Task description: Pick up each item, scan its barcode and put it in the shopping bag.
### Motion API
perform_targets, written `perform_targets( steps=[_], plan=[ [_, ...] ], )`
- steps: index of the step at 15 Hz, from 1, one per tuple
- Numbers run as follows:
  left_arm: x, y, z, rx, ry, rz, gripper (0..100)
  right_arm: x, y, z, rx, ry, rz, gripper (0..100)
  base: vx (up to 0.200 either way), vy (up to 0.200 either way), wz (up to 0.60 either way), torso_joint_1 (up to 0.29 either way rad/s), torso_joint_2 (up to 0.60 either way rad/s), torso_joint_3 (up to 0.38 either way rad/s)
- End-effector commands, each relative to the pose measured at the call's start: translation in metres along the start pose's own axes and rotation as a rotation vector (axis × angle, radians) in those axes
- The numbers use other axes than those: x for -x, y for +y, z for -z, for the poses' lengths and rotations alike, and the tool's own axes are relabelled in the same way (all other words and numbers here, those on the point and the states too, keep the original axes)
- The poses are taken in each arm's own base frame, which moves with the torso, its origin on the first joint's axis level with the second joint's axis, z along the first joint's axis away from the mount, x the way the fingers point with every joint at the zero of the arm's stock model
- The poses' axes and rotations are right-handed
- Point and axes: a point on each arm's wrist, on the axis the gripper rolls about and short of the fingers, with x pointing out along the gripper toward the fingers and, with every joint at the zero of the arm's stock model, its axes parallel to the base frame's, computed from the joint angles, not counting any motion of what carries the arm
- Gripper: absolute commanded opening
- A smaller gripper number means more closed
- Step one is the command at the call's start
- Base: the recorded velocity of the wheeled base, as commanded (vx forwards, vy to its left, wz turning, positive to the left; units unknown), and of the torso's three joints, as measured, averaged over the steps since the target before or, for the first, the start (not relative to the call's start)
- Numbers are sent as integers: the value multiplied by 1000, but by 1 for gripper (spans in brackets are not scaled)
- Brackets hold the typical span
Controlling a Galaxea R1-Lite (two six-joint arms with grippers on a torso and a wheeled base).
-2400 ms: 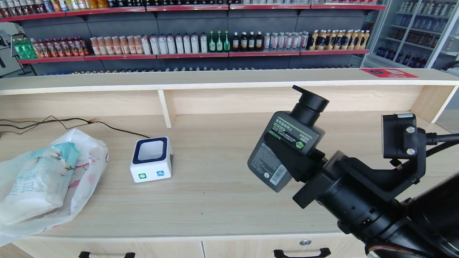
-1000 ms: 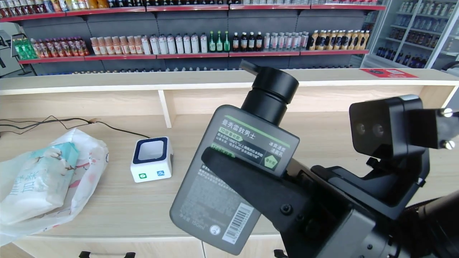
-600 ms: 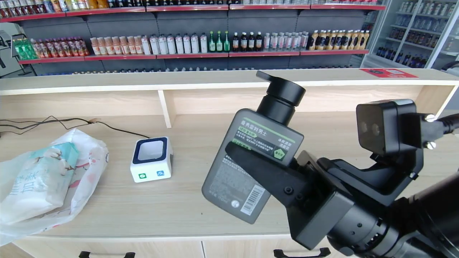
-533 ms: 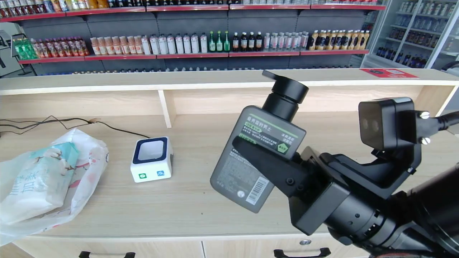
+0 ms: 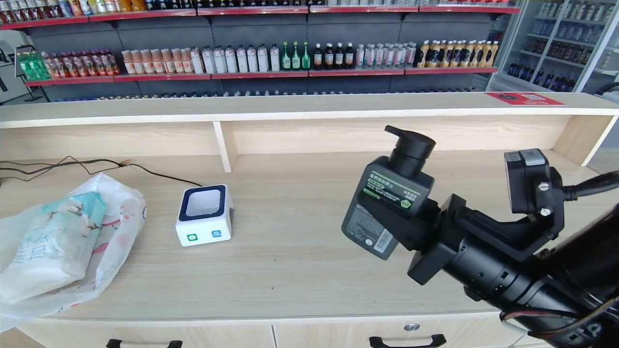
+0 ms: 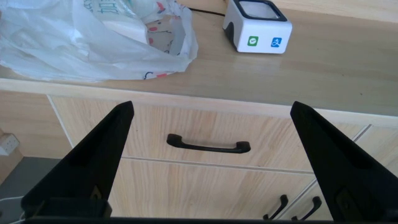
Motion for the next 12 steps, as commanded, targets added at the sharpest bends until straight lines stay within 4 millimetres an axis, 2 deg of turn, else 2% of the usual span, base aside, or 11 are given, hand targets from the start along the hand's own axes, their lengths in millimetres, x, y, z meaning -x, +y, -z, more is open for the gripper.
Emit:
perform_targets(
  steps=[1,3,6,9,10,12],
  plan=[
    [0,0,0,0,-1,-1,100,11,-14,13,74,67,85,0,0,0,0,0,0,0],
    [0,0,0,0,-1,-1,100,22,-35,14,192,95,221,0,0,0,0,0,0,0],
    [0,0,0,0,-1,-1,100,31,-50,3,263,72,410,0,0,0,0,0,0,0],
    [0,0,0,0,-1,-1,100,38,-73,-20,339,-3,577,0,0,0,0,0,0,0],
    [0,0,0,0,-1,-1,100,42,-80,-21,348,0,615,0,0,0,0,0,0,0],
    [0,0,0,0,-1,0,100,38,-85,-22,354,-11,624,0,0,0,0,0,0,0]
  ],
)
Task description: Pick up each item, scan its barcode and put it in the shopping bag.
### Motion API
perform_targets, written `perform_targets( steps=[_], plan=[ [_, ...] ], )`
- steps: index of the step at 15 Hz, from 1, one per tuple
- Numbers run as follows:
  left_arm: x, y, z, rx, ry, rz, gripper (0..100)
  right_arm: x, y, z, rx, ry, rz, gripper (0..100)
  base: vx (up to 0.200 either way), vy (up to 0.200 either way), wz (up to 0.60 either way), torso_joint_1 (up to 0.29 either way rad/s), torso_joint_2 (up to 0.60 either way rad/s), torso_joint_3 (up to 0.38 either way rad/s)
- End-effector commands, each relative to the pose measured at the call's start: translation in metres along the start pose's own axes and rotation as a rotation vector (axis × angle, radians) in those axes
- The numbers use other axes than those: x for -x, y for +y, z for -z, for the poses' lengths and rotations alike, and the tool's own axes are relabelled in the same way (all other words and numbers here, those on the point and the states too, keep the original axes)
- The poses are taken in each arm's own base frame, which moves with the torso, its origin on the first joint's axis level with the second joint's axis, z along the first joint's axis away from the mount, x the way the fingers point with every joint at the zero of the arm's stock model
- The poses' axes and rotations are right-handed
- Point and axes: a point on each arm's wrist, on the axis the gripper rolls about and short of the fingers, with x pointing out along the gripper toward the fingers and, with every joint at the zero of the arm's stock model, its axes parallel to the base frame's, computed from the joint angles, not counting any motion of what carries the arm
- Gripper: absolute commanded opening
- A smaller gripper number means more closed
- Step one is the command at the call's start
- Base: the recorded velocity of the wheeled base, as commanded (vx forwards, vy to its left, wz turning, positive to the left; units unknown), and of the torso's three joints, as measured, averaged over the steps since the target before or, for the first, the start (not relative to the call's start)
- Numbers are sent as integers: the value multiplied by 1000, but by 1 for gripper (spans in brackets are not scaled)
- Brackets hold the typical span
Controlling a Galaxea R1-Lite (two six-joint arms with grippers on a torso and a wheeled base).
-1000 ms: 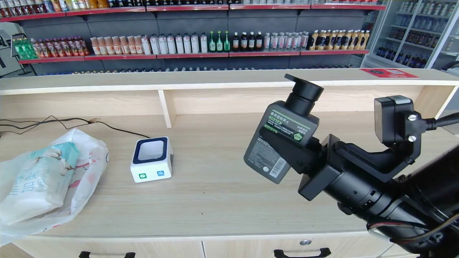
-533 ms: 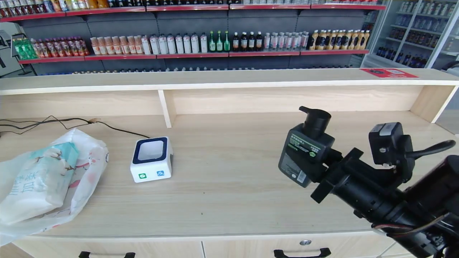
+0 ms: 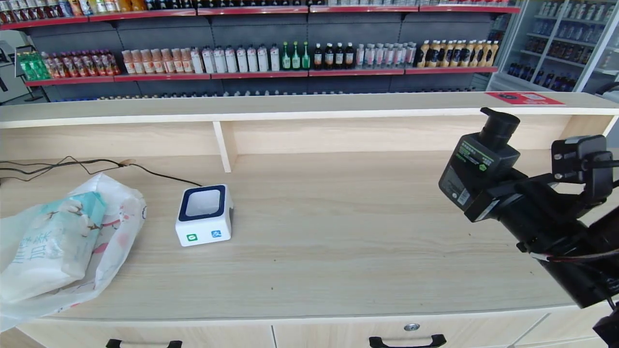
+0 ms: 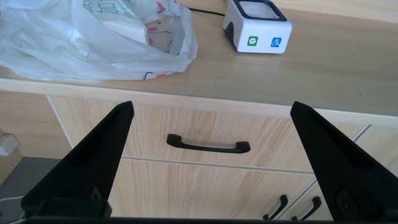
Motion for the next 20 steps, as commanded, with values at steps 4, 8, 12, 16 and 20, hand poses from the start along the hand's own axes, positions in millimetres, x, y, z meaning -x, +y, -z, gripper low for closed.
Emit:
perform_targets(
  steps=[4,8,12,16,20],
  plan=[
    [0,0,0,0,-1,-1,100,-16,-5,1,-13,-20,30,0,0,0,0,0,0,0],
    [0,0,0,0,-1,-1,100,-30,-4,0,-26,-49,33,0,0,0,0,0,0,0],
    [0,0,0,-4,-2,1,100,-31,-8,-10,-37,-89,50,0,0,0,0,0,0,0],
    [0,0,0,-7,-1,2,100,-31,-8,-8,-67,-81,48,0,0,0,0,0,0,0],
    [0,0,0,-7,1,2,100,-34,-8,-5,-69,-74,47,0,0,200,0,-2,0,1]
  ],
)
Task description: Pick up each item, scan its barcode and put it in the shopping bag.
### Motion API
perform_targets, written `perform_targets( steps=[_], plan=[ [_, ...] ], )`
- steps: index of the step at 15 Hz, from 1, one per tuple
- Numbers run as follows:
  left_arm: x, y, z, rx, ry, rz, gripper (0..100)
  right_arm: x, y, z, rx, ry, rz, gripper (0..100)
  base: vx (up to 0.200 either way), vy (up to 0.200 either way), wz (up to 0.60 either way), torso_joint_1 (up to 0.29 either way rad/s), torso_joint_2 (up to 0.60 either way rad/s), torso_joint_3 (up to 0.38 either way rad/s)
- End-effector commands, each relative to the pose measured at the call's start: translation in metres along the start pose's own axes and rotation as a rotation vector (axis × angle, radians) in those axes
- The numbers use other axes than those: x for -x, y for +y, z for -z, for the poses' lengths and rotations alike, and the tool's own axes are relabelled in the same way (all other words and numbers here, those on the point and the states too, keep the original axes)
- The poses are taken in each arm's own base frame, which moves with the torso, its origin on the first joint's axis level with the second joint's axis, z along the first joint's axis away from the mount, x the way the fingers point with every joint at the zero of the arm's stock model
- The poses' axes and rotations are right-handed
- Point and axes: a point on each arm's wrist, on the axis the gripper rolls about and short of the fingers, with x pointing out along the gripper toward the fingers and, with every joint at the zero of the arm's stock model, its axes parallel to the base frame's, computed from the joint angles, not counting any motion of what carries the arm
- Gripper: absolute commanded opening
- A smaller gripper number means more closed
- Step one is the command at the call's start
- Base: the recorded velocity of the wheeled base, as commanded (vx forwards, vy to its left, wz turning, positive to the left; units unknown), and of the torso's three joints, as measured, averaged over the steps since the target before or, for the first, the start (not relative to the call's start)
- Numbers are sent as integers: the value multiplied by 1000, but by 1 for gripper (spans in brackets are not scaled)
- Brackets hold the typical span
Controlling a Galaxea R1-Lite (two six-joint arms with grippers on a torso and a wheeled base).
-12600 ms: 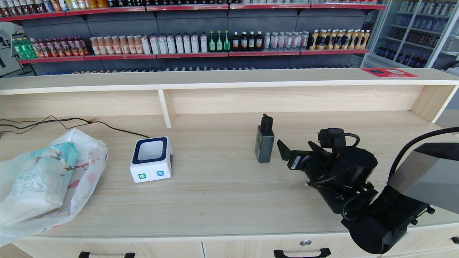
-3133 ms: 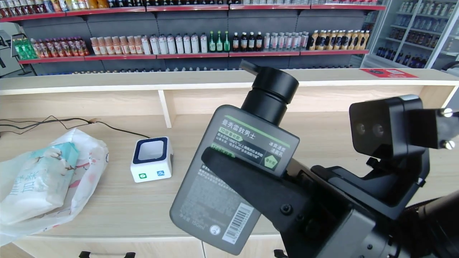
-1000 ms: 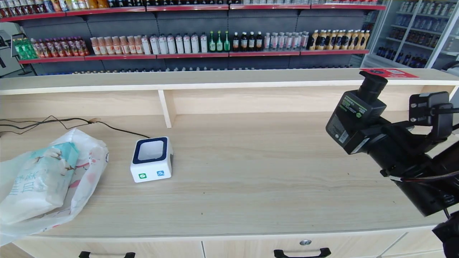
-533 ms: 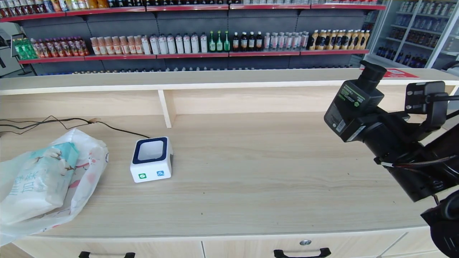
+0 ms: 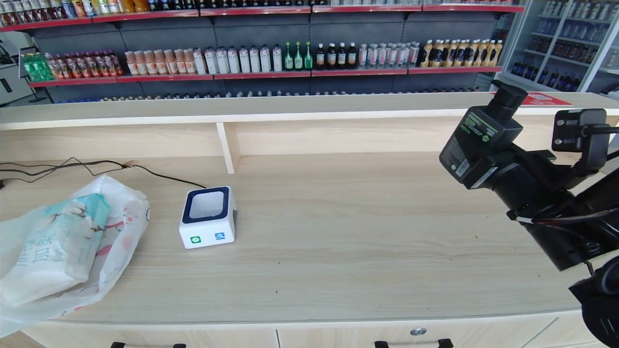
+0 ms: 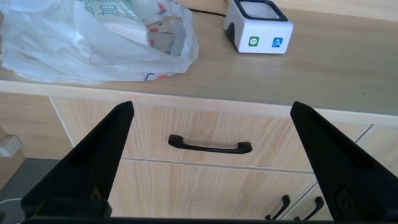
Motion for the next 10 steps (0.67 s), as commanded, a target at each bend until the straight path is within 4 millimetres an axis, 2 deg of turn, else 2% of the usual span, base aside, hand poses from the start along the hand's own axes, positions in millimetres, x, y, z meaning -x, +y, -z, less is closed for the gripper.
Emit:
perform_targets(
  steps=[1,10],
  plan=[
    [0,0,0,1,0,0,100,-1,1,2,1,8,-3,0,0,200,0,12,7,-2],
    [0,0,0,4,0,0,100,-4,2,3,-5,2,-4,0,0,200,0,3,4,2]
  ],
)
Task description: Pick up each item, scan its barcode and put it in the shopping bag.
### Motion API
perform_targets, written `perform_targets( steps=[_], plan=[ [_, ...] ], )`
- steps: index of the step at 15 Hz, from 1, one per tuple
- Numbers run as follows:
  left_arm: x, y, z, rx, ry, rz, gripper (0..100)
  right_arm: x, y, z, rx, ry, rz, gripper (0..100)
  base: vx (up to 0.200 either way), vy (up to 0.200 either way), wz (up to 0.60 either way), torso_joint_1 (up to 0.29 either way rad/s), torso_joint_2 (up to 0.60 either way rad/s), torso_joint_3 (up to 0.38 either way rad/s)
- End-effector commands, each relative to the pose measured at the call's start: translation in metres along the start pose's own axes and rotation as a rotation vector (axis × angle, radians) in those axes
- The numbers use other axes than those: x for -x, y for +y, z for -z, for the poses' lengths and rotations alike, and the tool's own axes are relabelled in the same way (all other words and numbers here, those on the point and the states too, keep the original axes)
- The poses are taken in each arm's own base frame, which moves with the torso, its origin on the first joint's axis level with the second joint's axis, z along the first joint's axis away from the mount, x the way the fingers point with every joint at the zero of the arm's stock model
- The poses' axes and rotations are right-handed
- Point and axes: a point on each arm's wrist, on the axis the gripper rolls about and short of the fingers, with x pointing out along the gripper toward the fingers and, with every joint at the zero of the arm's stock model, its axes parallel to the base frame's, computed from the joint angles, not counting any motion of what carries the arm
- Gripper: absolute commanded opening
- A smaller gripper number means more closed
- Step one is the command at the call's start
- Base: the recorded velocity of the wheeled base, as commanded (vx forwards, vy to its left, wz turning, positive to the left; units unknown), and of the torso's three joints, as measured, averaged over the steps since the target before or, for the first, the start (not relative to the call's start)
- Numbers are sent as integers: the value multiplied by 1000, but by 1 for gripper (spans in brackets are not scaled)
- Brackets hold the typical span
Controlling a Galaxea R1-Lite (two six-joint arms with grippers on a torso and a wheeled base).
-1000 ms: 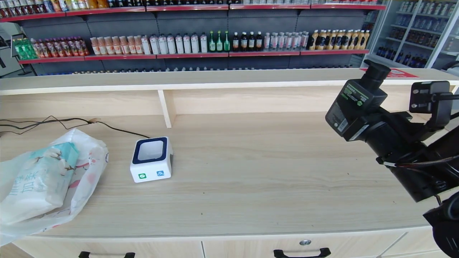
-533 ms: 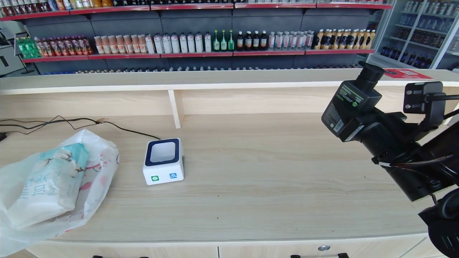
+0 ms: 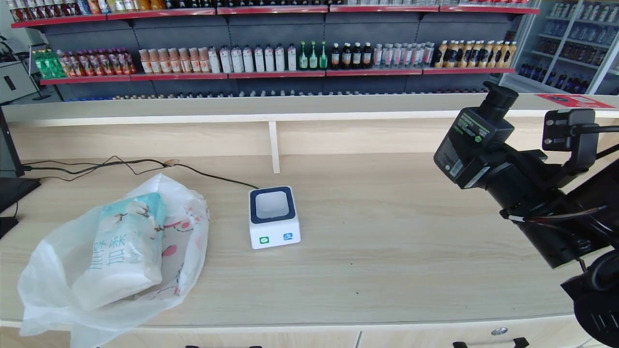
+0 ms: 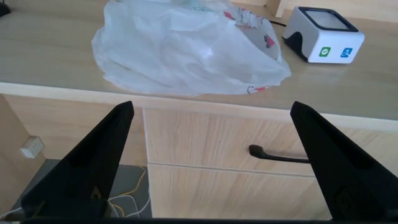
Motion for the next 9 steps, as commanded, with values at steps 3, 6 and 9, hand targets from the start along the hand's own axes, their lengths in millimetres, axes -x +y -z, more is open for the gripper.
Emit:
perform_targets(
  steps=[3,6,9],
  plan=[
    [0,0,0,0,2,-3,100,3,0,2,1,12,-1,0,0,200,0,4,5,1],
    [0,0,0,1,2,-3,100,5,1,2,1,16,-7,0,0,200,0,1,4,5],
    [0,0,0,1,-1,-3,100,7,4,4,1,27,-21,0,0,200,0,-1,5,2]
  ],
)
